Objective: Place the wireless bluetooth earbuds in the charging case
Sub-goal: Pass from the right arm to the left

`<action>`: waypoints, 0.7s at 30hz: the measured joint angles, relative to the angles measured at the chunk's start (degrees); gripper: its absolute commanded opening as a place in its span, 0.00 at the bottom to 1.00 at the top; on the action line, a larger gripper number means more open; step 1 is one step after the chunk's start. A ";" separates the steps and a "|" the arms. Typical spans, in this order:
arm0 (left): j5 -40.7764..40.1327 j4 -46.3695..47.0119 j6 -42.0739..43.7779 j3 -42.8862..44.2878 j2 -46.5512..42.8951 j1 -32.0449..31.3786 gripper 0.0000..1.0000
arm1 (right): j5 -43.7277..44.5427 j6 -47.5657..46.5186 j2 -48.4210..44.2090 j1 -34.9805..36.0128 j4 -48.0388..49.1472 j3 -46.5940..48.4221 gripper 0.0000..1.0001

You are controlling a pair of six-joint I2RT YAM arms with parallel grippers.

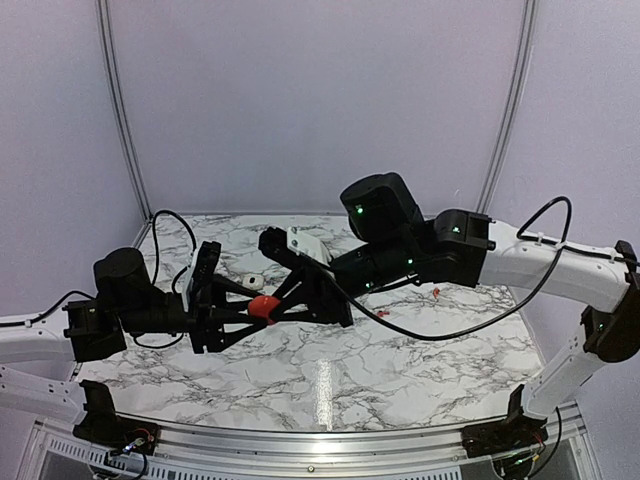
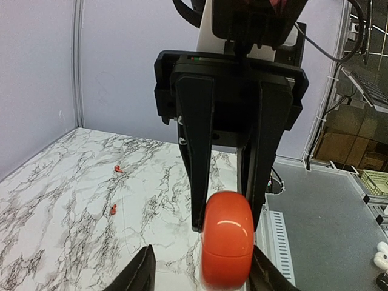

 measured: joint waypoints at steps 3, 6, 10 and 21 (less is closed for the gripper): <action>-0.11 -0.52 0.46 0.00 0.02 -0.04 0.52 | 0.11 -0.17 0.04 0.00 -0.57 0.61 0.08; -0.46 -0.72 0.72 0.00 0.02 -0.17 0.51 | 0.13 -0.20 0.04 0.00 -0.52 0.72 0.08; -0.61 -0.96 1.01 0.00 0.44 -0.33 0.44 | 0.22 -0.26 0.07 0.00 -0.70 0.72 0.08; -0.44 -1.44 2.03 0.11 2.51 -1.11 0.43 | 0.44 -0.48 1.11 0.00 -1.14 0.72 0.08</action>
